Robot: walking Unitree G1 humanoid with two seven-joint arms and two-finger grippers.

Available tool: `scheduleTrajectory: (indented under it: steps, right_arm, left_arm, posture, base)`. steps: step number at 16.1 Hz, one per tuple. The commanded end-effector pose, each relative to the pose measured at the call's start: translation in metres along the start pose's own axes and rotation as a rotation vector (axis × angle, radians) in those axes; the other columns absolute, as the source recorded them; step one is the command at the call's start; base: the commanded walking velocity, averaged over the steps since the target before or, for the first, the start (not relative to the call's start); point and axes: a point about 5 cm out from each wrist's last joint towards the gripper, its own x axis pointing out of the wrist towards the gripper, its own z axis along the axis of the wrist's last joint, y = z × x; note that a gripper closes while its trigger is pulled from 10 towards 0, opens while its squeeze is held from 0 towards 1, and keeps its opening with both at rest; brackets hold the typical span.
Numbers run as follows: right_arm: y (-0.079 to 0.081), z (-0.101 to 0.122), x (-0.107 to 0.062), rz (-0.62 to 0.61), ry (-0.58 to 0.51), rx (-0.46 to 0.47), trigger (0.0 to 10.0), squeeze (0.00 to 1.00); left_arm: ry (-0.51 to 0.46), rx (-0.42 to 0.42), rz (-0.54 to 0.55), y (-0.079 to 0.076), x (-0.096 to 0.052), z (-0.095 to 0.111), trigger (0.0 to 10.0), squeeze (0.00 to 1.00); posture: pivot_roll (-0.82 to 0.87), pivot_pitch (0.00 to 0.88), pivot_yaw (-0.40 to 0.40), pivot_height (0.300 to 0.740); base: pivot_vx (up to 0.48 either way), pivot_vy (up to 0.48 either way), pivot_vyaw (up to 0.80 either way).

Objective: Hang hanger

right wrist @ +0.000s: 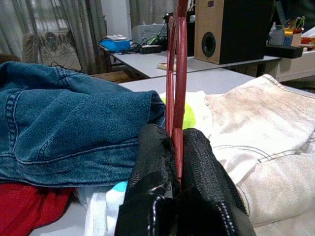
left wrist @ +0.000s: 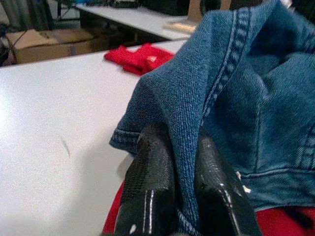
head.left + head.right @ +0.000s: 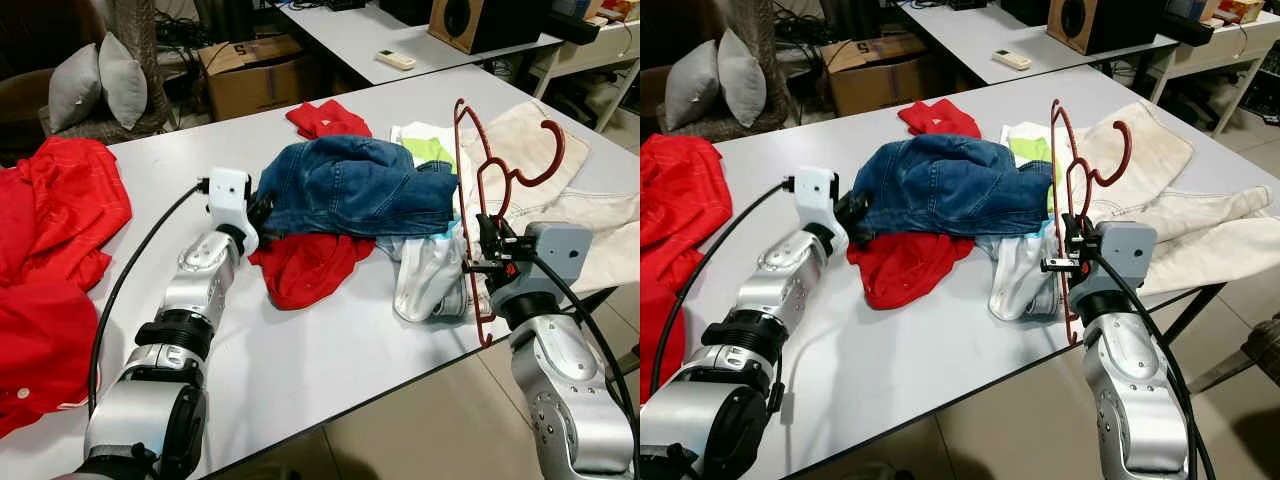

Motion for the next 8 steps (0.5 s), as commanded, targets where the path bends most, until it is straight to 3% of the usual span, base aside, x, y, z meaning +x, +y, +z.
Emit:
scheduleTrajectory:
  steps: [1,3,5,6,8]
  right_arm:
    - [0.001,0.002,0.002,0.010,-0.009,-0.002,10.0,0.00]
    - [0.001,0.002,0.001,0.007,-0.010,-0.001,10.0,0.00]
    - [0.000,0.002,-0.001,0.009,-0.008,-0.003,10.0,0.00]
    - [-0.001,0.002,-0.001,0.009,-0.008,-0.004,10.0,0.00]
    - [0.000,0.005,0.001,0.013,-0.019,-0.006,10.0,0.00]
  left_arm:
    - [-0.042,-0.027,-0.013,-0.001,0.001,0.010,0.0,0.00]
    - [-0.109,-0.090,-0.022,-0.002,0.004,0.030,0.0,0.00]
    - [-0.292,-0.176,-0.060,-0.001,0.008,0.091,0.0,0.00]
    - [-0.325,-0.188,-0.065,0.001,0.008,0.102,0.0,0.00]
    - [-0.475,-0.226,-0.018,0.025,0.003,0.154,0.0,0.00]
  posture:
    - [0.08,0.000,0.062,0.740]
    - [0.08,0.000,0.060,0.740]
    - [0.08,0.000,0.050,0.740]
    - [0.08,0.000,0.050,0.740]
    - [0.08,0.000,0.058,0.740]
  base:
    - [0.000,0.000,0.00]
    - [0.000,0.000,0.00]
    - [0.000,0.000,0.00]
    - [0.000,0.000,0.00]
    - [0.000,0.000,0.00]
